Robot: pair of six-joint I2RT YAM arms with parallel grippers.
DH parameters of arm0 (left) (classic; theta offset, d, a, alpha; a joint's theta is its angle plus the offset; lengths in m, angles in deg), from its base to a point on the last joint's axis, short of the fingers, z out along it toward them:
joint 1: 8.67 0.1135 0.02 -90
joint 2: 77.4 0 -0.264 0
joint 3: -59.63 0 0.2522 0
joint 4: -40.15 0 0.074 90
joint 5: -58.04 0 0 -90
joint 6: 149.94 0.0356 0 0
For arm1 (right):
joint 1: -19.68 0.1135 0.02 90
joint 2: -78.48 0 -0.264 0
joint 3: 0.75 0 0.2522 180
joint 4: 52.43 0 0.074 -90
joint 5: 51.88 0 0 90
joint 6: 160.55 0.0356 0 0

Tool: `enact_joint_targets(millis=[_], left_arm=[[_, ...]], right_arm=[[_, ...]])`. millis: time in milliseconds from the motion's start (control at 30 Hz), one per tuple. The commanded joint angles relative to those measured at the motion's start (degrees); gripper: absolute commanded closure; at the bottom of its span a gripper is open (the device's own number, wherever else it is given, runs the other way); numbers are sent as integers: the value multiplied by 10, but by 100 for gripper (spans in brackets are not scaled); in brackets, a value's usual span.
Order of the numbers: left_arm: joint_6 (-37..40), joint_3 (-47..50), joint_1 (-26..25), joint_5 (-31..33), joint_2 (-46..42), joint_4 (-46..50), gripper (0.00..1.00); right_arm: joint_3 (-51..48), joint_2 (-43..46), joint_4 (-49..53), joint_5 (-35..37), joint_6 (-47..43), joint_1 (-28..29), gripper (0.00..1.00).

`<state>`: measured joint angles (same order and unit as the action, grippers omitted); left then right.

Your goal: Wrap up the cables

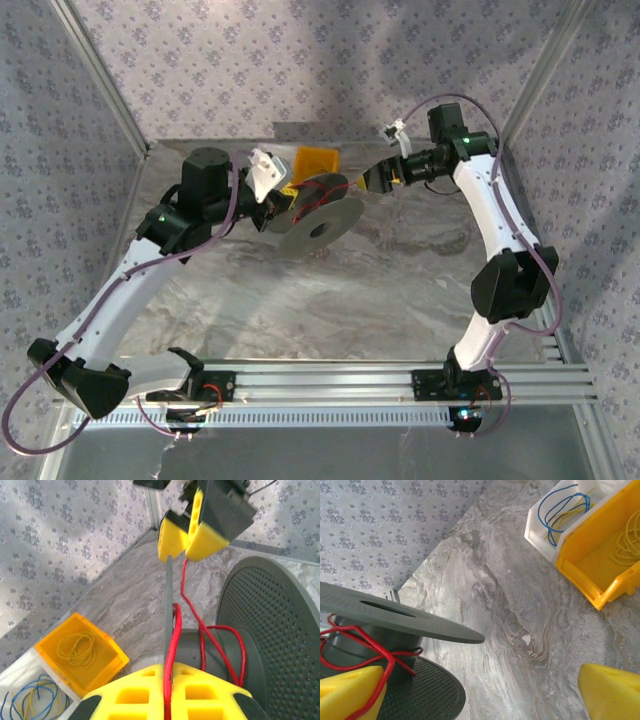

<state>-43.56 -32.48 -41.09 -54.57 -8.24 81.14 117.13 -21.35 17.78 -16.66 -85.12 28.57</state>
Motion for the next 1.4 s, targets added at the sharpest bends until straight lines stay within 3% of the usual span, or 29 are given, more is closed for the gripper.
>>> enact_joint_targets(millis=[0, 167, 300, 600, 800, 900, 1200, 1367], left_arm=[[-4, -7, -4, 6, 0, -13, 100], [-31, -52, -3, 32, 43, 48, 100], [-41, -89, -3, 16, 81, 93, 100], [-42, -116, -3, -3, 112, 109, 100], [-89, -161, -1, 56, 150, 147, 100], [-99, -201, -1, 50, 180, 185, 100], [-49, -200, -8, 1, 182, 197, 100], [-37, -196, -9, -4, 179, 205, 100]], right_arm=[[-5, 27, -7, 6, 0, -12, 0], [-57, 87, -53, -31, -55, -14, 0], [-113, 140, -94, -65, -108, 1, 0], [-122, 155, -59, -27, -143, 38, 0], [-130, 160, -48, 74, -144, 100, 2], [-143, 168, -63, 123, -144, 123, 3], [-171, 180, -108, 149, -189, 124, 5], [-198, 187, -125, 115, -241, 130, 6]])
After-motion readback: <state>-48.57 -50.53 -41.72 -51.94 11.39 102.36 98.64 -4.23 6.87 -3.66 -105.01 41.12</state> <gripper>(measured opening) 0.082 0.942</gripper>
